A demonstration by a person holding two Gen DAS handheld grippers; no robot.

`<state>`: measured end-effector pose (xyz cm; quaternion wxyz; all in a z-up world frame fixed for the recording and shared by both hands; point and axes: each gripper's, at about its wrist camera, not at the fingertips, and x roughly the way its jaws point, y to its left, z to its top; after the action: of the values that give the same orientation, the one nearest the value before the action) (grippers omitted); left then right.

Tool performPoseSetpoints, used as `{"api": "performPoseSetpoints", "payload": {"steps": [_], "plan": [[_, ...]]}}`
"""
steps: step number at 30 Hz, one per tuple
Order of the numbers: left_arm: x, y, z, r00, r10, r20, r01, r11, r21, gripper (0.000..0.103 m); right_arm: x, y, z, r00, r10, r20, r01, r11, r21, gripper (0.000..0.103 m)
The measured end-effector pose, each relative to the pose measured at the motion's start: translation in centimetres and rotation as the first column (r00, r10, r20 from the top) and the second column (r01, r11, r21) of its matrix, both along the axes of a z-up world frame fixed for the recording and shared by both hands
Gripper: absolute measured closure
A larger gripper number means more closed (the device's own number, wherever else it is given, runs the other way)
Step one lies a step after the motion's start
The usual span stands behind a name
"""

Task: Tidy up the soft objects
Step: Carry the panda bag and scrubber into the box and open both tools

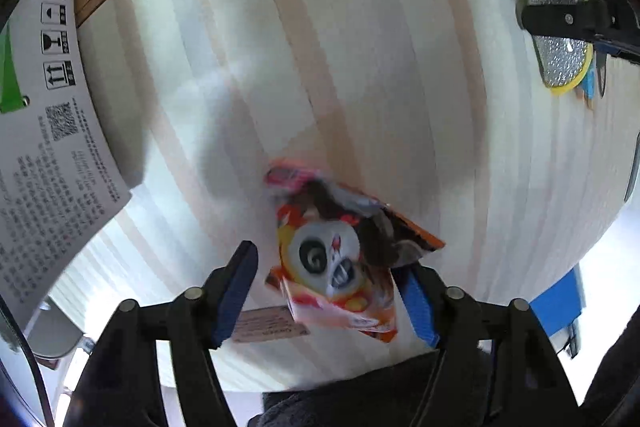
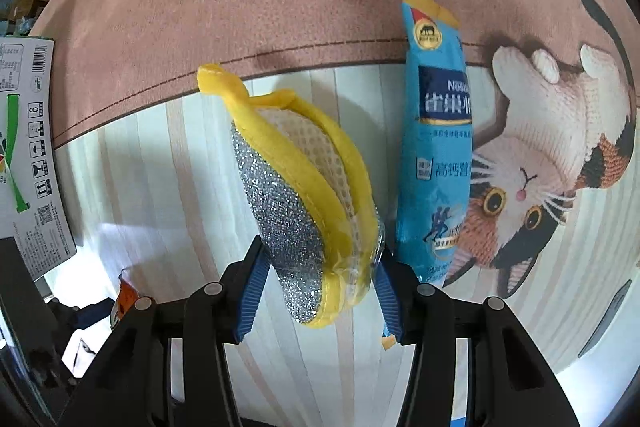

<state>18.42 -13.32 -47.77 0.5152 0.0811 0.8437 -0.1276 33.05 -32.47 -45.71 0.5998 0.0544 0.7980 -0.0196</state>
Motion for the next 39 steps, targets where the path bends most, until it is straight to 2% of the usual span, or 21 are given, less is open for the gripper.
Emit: {"api": "performPoseSetpoints", "payload": {"steps": [1, 2, 5, 8, 12, 15, 17, 19, 22, 23, 24, 27, 29, 30, 31, 33, 36, 39], "plan": [[-0.4, 0.2, 0.0, 1.000, 0.027, 0.004, -0.027, 1.000, -0.008, 0.069, 0.1, 0.2, 0.1, 1.000, 0.000, 0.006, 0.000, 1.000, -0.008, 0.054], [-1.2, 0.2, -0.1, 0.999, 0.037, 0.021, -0.037, 0.999, -0.008, 0.071, 0.3, 0.5, 0.4, 1.000, 0.002, 0.015, -0.002, 1.000, -0.014, 0.055], [-2.8, 0.2, 0.9, 0.992, 0.023, 0.123, -0.024, 1.000, 0.007, 0.074, -0.3, 0.9, 1.3, 0.999, -0.012, 0.036, 0.013, 1.000, -0.018, 0.060], [-4.2, 0.3, 3.2, 0.980, 0.030, 0.198, -0.028, 1.000, -0.011, 0.075, -0.6, 1.8, 3.9, 0.997, -0.030, 0.075, 0.030, 1.000, 0.009, 0.061], [-4.9, 2.3, 8.3, 0.951, 0.109, 0.290, -0.084, 0.992, -0.098, 0.075, -1.3, 4.2, 8.9, 0.988, -0.053, 0.143, 0.038, 0.994, 0.100, 0.061], [-4.7, 6.0, 13.2, 0.911, 0.213, 0.353, -0.158, 0.971, -0.177, 0.075, -2.0, 7.7, 13.3, 0.977, -0.042, 0.210, 0.006, 0.985, 0.170, 0.061], [-3.3, 8.7, 16.0, 0.884, 0.266, 0.385, -0.202, 0.959, -0.199, 0.075, -2.7, 10.7, 15.8, 0.969, -0.030, 0.247, -0.025, 0.976, 0.216, 0.061], [-2.1, 12.1, 18.0, 0.861, 0.320, 0.396, -0.248, 0.943, -0.223, 0.075, -3.1, 14.5, 17.9, 0.963, -0.016, 0.269, -0.059, 0.961, 0.270, 0.061], [1.1, 17.5, 19.7, 0.836, 0.374, 0.402, -0.311, 0.926, -0.214, 0.075, -3.4, 21.3, 19.7, 0.958, 0.011, 0.288, -0.114, 0.932, 0.344, 0.061], [4.2, 19.1, 20.3, 0.831, 0.385, 0.401, -0.328, 0.922, -0.206, 0.075, -3.3, 23.8, 19.8, 0.956, 0.029, 0.292, -0.137, 0.923, 0.359, 0.061], [5.1, 20.7, 20.2, 0.823, 0.404, 0.399, -0.357, 0.914, -0.190, 0.075, -3.2, 26.5, 19.6, 0.956, 0.047, 0.290, -0.157, 0.915, 0.372, 0.061], [8.4, 26.2, 18.0, 0.808, 0.474, 0.350, -0.445, 0.880, -0.166, 0.075, -2.4, 32.9, 18.0, 0.956, 0.083, 0.281, -0.190, 0.905, 0.380, 0.061], [9.6, 29.7, 15.9, 0.802, 0.516, 0.302, -0.496, 0.856, -0.145, 0.075, -2.0, 35.9, 16.4, 0.957, 0.098, 0.272, -0.199, 0.906, 0.373, 0.061], [10.3, 30.8, 16.5, 0.797, 0.532, 0.286, -0.515, 0.846, -0.137, 0.075, -1.8, 37.3, 15.3, 0.962, 0.103, 0.254, -0.195, 0.908, 0.371, 0.061], [10.8, 32.3, 15.1, 0.799, 0.545, 0.253, -0.531, 0.838, -0.128, 0.075, -1.6, 38.6, 14.5, 0.966, 0.102, 0.238, -0.188, 0.908, 0.374, 0.061], [11.4, 34.1, 13.8, 0.799, 0.559, 0.222, -0.549, 0.828, -0.112, 0.075, -1.1, 40.6, 12.6, 0.971, 0.109, 0.212, -0.183, 0.910, 0.373, 0.061], [12.0, 35.8, 12.1, 0.809, 0.560, 0.178, -0.553, 0.828, -0.091, 0.075, -1.0, 42.6, 10.2, 0.977, 0.111, 0.183, -0.171, 0.918, 0.358, 0.061], [12.3, 36.7, 10.3, 0.815, 0.565, 0.133, -0.560, 0.825, -0.077, 0.075, -1.1, 43.1, 8.0, 0.982, 0.106, 0.158, -0.155, 0.927, 0.342, 0.061]]}}
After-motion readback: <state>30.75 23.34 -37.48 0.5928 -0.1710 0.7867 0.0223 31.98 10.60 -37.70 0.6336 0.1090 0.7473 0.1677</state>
